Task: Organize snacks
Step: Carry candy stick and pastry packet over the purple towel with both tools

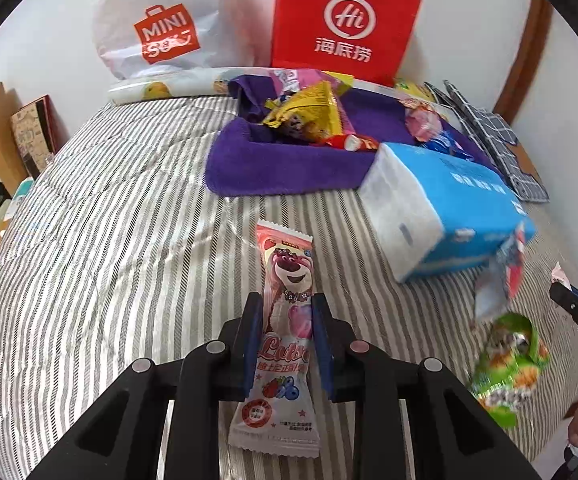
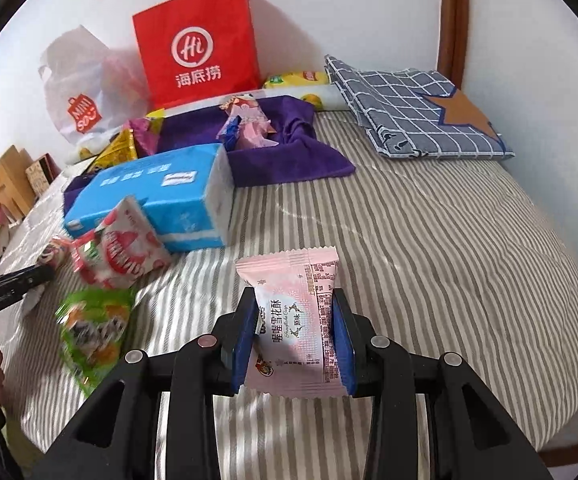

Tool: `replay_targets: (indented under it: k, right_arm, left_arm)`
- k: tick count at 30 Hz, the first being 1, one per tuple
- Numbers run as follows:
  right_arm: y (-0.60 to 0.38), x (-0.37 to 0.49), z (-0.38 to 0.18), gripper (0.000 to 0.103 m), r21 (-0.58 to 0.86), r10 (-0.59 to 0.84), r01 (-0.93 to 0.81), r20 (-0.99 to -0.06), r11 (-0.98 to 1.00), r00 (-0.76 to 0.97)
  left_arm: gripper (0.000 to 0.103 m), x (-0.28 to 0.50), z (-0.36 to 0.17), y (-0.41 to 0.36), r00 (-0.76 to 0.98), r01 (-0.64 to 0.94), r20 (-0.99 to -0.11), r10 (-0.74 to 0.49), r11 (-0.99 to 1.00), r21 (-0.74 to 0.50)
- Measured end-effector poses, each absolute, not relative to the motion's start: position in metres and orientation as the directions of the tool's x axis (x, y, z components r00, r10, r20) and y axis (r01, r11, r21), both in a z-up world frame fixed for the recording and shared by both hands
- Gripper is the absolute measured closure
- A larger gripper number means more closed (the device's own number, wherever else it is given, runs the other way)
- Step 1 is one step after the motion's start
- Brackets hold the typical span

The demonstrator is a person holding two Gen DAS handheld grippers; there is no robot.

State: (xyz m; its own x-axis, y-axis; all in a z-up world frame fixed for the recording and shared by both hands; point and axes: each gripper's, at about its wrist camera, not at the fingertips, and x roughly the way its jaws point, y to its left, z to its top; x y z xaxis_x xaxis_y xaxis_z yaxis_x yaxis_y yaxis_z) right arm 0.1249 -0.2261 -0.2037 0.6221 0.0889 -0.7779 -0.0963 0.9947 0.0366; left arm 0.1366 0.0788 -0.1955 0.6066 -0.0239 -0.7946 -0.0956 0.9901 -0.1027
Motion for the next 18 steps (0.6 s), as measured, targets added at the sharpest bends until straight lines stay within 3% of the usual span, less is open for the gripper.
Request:
replay_targets:
  k: [9, 18]
  right_arm:
    - [-0.215, 0.163, -0.222, 0.067, -0.050, 0.016, -0.092, -0.796, 0.995, 0.606]
    - [-0.215, 0.168, -0.229, 0.066, -0.008, 0.063, -0.118, -0.808, 0.993, 0.585]
  left_arm:
    - [0.078, 0.141, -0.199, 0.086, 0.624, -0.141, -0.780, -0.039, 0.977, -0.162]
    - [0.077, 0.142, -0.200, 0.085, 0.621, -0.139, -0.783, -0.035, 0.978, -0.154]
